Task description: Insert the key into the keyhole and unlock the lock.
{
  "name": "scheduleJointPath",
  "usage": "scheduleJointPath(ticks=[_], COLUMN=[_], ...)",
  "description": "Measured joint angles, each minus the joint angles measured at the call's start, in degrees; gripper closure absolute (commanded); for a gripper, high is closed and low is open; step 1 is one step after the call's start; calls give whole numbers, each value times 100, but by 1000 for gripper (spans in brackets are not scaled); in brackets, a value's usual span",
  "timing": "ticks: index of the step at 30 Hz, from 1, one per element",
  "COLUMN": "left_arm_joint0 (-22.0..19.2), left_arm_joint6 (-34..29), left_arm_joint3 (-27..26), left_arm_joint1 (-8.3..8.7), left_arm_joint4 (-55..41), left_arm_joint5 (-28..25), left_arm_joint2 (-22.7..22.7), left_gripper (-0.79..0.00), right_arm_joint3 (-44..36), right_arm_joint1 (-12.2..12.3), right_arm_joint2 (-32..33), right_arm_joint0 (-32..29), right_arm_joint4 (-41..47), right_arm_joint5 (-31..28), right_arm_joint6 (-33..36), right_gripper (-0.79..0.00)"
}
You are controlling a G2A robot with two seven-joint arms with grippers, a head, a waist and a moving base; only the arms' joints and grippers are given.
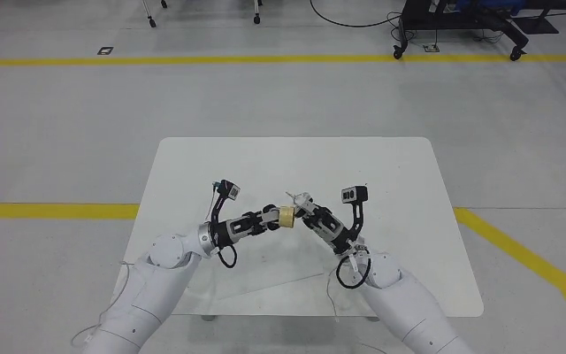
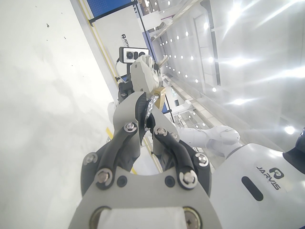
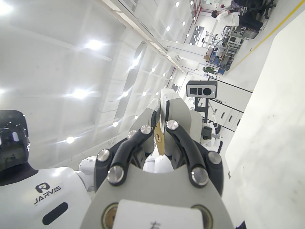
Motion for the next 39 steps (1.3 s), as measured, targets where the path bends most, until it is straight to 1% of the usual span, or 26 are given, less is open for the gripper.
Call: scheduleJointPath(ticks=[4, 9, 14, 16, 19, 22, 24, 28, 30, 32, 33, 36, 39], left_arm_joint0=[7, 22, 17, 2, 2, -42, -110, -297, -374, -384, -383, -380, -380], left_arm_joint6=[170, 422, 408, 311, -71, -708, -1162, -1686, -1944, -2221, -2210, -2099, -2101], left_arm_joint3=[-13, -39, -9, 43, 137, 380, 647, 1190, 1437, 1497, 1494, 1485, 1485], left_arm_joint1=[22, 19, 4, -2, -26, -45, -61, -114, -174, -198, -198, -195, -195], left_arm_joint4=[283, 627, 542, 396, -256, -1259, -1895, -2557, -2957, -3423, -3481, -3213, -3188], left_arm_joint5=[-42, -47, -19, 16, 161, 440, 702, 1150, 1537, 1921, 1937, 1728, 1726], left_arm_joint2=[-71, -55, -31, -31, -39, -142, -219, -231, -184, -164, -164, -166, -167], left_gripper=[0, 0, 0, 0, 0, 0, 0, 0, 0, 0, 0, 0, 0], right_arm_joint3=[-41, -123, -354, -477, -620, -731, -834, -1077, -1235, -1372, -1385, -1378, -1376], right_arm_joint1=[-69, -92, -75, -71, -60, -37, -9, 64, 102, 126, 128, 127, 126], right_arm_joint2=[-63, -23, 79, 112, 204, 376, 545, 910, 1094, 1206, 1215, 1210, 1209], right_arm_joint0=[74, 74, -53, -119, -205, -273, -335, -492, -592, -666, -672, -667, -667], right_arm_joint4=[-182, -650, -1341, -1427, -1370, -1269, -1251, -1503, -1760, -1838, -1838, -1830, -1830], right_arm_joint5=[83, 168, 306, 288, 206, 90, 10, -50, -23, 22, 27, 27, 25], right_arm_joint6=[-22, -5, -134, -125, -21, 34, 40, 15, -9, 15, 21, 23, 22], right_gripper=[0, 0, 0, 0, 0, 0, 0, 0, 0, 0, 0, 0, 0])
